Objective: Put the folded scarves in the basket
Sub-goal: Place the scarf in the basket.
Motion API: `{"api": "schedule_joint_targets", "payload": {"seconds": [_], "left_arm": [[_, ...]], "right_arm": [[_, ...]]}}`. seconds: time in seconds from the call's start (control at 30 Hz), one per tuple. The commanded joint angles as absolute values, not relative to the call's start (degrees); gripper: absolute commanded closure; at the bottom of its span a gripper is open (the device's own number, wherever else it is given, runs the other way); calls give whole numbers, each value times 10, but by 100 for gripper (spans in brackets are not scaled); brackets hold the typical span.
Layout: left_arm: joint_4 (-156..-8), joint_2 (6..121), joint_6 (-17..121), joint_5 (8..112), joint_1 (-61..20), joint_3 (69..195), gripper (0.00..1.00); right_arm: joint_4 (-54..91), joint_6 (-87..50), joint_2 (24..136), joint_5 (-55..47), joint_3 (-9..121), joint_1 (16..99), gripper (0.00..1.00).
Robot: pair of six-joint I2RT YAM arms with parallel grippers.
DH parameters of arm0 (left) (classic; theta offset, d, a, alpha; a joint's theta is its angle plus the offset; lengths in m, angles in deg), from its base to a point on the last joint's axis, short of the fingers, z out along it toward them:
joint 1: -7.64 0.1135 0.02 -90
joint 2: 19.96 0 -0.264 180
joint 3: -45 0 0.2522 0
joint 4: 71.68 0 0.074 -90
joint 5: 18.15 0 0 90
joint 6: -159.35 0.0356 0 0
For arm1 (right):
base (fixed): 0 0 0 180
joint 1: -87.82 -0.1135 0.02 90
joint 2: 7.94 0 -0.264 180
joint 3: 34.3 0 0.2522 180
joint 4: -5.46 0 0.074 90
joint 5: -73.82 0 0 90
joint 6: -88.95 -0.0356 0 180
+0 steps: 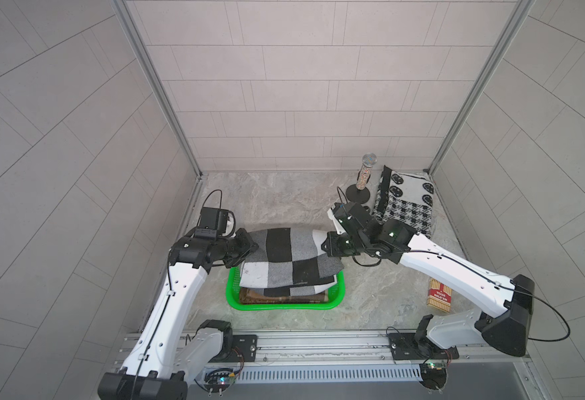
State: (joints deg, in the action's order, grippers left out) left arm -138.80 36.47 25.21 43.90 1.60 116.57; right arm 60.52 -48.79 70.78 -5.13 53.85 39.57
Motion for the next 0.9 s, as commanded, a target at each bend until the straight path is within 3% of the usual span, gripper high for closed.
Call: {"api": "schedule_joint_targets", "payload": {"seconds": [0.0, 0.87], "left_arm": [[-1371, 356, 252, 470, 16, 1151, 100], [-1273, 446, 288, 554, 9, 1016, 100]], "right_arm": [[580, -503, 690, -79, 515, 390, 100], [522, -527, 767, -108, 404, 380, 100]]}}
